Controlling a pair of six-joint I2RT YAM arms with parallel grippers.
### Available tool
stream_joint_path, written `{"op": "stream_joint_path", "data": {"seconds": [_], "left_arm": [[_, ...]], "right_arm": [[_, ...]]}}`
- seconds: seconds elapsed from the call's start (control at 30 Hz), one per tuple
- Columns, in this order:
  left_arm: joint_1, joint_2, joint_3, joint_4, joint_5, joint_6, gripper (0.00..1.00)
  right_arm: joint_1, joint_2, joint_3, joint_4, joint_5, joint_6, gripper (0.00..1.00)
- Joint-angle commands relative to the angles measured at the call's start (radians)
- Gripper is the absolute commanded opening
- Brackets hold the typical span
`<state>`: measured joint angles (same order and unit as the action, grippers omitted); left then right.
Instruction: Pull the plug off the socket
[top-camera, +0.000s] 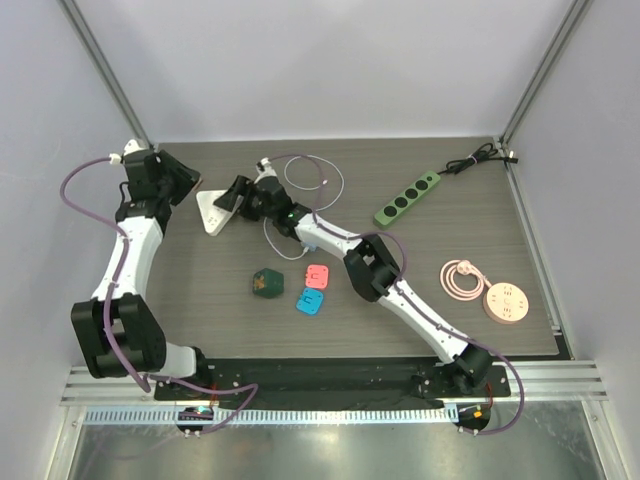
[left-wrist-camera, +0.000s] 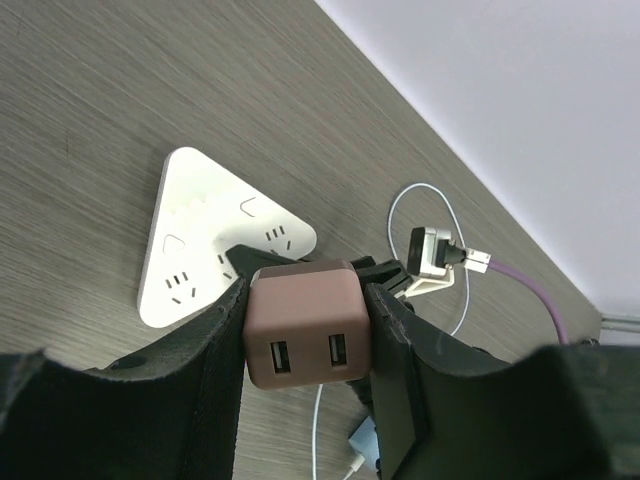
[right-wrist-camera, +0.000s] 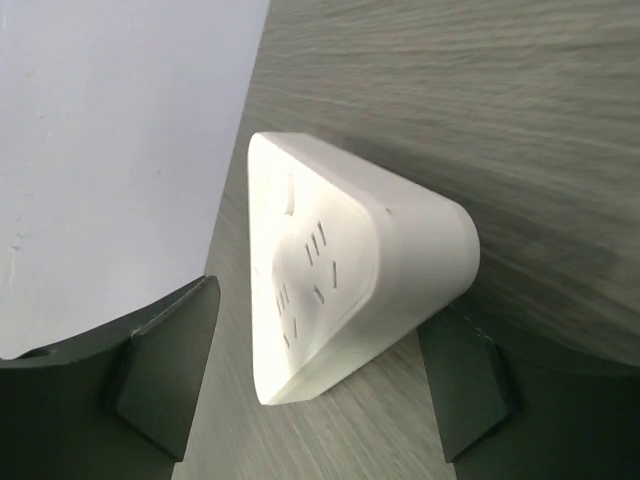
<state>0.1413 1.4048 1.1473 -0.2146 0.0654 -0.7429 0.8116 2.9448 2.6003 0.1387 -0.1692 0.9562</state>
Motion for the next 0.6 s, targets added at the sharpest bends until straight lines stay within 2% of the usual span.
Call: {"op": "stream_joint_path", "data": {"seconds": [0.0, 0.1, 0.13, 0.3, 0.37, 0.47, 0.57], "left_arm": [[0.001, -0.029, 0.012, 0.027, -0.018, 0.023, 0.00], [0.000, -0.035, 0.012, 0.024, -0.013, 0.022, 0.00], [0.000, -0.035, 0.011, 0.023, -0.010, 0.020, 0.00], [-0.012, -0.012, 0.023, 0.018, 0.042, 0.014, 0.00], [-0.043, 0.032, 0.043, 0.000, 0.054, 0.033, 0.00], [-0.123, 0.100, 0.129, -0.135, 0.051, 0.089, 0.00], [-0.187, 0.105, 0.112, -0.154, 0.051, 0.083, 0.00]], "right_arm": [[-0.032, -0.073, -0.020, -0.116, 0.027, -0.037, 0.85], [-0.069, -0.131, -0.077, -0.132, 0.007, 0.018, 0.87], [-0.084, -0.151, -0.089, -0.184, -0.010, 0.035, 0.88], [-0.086, -0.217, -0.141, -0.211, -0.084, 0.066, 0.91], [-0.078, -0.266, -0.169, -0.215, -0.096, 0.044, 0.91], [-0.083, -0.315, -0.184, -0.238, -0.093, -0.016, 0.91], [-0.097, -0.381, -0.210, -0.234, -0.113, -0.059, 0.92]]}}
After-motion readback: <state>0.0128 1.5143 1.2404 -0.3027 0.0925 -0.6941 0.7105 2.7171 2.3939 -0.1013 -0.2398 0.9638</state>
